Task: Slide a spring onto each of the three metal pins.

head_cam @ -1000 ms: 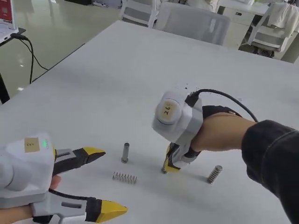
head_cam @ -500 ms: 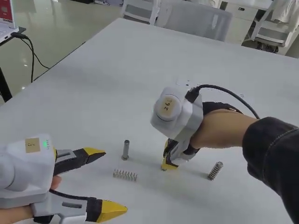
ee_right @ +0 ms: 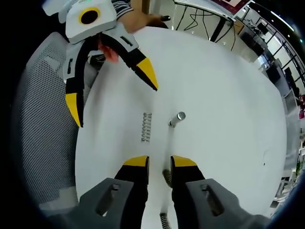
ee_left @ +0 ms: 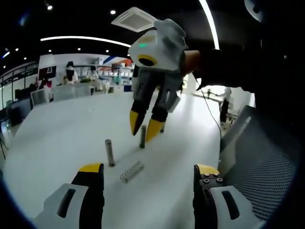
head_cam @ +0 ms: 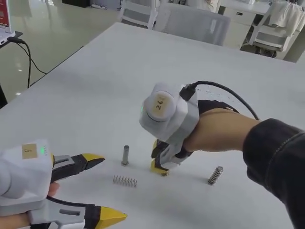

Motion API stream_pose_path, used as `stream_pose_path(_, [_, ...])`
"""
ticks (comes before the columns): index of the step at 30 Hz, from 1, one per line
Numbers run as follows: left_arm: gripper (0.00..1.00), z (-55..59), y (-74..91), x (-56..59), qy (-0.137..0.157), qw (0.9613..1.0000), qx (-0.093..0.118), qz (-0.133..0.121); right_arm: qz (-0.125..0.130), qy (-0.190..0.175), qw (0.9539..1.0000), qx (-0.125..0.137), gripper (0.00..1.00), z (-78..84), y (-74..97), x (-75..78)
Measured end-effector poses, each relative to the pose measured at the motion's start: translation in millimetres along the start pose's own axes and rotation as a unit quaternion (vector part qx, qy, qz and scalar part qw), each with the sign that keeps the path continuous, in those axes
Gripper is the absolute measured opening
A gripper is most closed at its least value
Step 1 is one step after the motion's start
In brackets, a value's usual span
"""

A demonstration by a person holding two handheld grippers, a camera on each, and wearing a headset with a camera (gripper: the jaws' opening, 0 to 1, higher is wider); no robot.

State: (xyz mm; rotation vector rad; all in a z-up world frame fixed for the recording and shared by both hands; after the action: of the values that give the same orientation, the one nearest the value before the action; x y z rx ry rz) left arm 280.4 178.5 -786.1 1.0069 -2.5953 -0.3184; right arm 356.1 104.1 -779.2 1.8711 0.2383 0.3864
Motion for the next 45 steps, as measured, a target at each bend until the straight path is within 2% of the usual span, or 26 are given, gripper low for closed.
stream_pose_path(11, [0.72,1.4,2.0,-0.5,0.000,1.0000,0.002,0.003,-0.023,0.011,0.9997,0.005,0.11,-18.6,-21.7,-14.0])
stream_pose_path(16, [0.71,2.5,3.3,-1.7,0.002,1.0000,0.002,0.002,-0.031,0.007,0.9995,-0.001,0.10,-19.4,-31.9,-15.4])
stream_pose_path(25, [0.71,3.8,2.5,-1.7,0.003,1.0000,-0.001,0.003,-0.035,-0.021,0.9991,-0.009,0.09,-14.4,-47.8,-13.5])
stream_pose_path(29, [0.71,4.0,2.3,-1.4,0.004,1.0000,-0.002,0.003,-0.032,-0.021,0.9991,-0.015,0.08,-13.2,-52.4,-13.5])
stream_pose_path(40, [0.70,5.0,2.1,-1.1,0.004,1.0000,-0.005,-0.001,-0.025,-0.007,0.9995,-0.019,0.08,-13.8,-55.0,-13.8])
stream_pose_path(45, [0.70,3.8,2.9,-0.9,0.002,1.0000,-0.005,-0.002,-0.028,-0.003,0.9995,-0.017,0.08,-16.2,-46.5,-17.7])
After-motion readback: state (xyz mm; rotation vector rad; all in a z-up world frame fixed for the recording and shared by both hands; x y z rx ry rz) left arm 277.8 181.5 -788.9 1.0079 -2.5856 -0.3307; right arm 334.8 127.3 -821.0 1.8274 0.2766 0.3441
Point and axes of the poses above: the centre of the closed fingertips' face, and the gripper's own axes: y roughly backward along the fingers, x roughly to its right, z roughly out of its underside, the point moved 4 cm from there along y, roughly backward along the fingers, and after that the axes turned 9 degrees about y, right-handed, at the moved point
